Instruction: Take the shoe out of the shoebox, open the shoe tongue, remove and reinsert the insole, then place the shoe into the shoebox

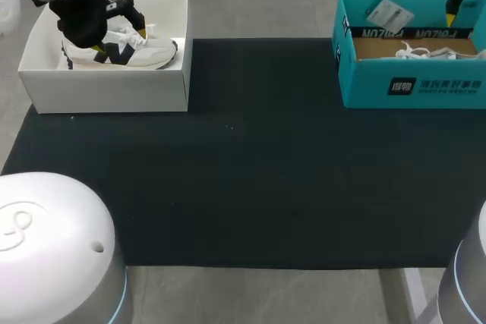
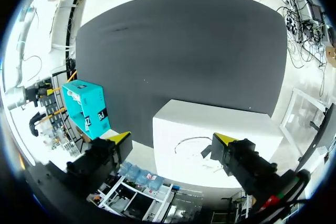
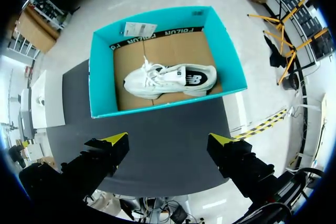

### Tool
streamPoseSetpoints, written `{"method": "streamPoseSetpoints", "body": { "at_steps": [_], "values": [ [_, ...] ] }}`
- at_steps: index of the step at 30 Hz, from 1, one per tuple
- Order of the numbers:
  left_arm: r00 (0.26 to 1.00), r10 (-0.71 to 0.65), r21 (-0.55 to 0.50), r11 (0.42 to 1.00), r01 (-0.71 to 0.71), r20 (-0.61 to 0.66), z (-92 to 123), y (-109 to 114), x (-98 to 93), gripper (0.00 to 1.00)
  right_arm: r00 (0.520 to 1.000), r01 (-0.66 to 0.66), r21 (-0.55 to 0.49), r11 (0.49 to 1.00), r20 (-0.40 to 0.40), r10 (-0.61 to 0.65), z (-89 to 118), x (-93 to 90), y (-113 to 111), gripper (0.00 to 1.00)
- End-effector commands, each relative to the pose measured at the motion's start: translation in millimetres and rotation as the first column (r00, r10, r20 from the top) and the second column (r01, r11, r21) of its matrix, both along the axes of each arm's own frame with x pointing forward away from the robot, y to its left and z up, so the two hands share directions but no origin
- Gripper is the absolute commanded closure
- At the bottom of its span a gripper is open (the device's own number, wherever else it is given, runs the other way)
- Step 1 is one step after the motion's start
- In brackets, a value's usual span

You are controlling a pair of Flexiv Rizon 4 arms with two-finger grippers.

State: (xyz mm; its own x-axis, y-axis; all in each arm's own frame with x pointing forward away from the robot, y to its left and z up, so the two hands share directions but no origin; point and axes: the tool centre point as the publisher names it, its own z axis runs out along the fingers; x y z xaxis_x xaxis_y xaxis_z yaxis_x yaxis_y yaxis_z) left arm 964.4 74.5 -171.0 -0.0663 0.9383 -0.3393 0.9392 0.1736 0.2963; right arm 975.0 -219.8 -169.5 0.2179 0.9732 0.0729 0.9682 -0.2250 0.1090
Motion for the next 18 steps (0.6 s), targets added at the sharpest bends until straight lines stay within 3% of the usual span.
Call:
{"method": "streamPoseSetpoints", "body": {
  "at_steps": [1,6,10,18],
  "values": [
    [0.999,-0.042,0.031,0.999,0.042,0.01,-10,2,-0.7,0.0,1.0,-0.001,0.002,1.0,0.002,0.001,0,-0.6,0,0.0],
    [0.988,-0.136,0.018,0.99,0.138,-0.077,-25,21,27.8,0.0,1.0,-0.001,0.002,1.0,0.002,0.001,0,-0.6,0,0.0],
    [0.99,-0.129,0.021,0.991,0.13,-0.063,-27,39,49.7,0.0,1.0,-0.001,0.002,1.0,0.002,0.001,0,-0.6,0,0.0],
    [0.956,-0.27,0.104,0.954,0.282,-0.114,-38,73,77.2,0.0,1.0,-0.001,0.002,1.0,0.002,0.001,0,-0.6,0,0.0]
  ]
}}
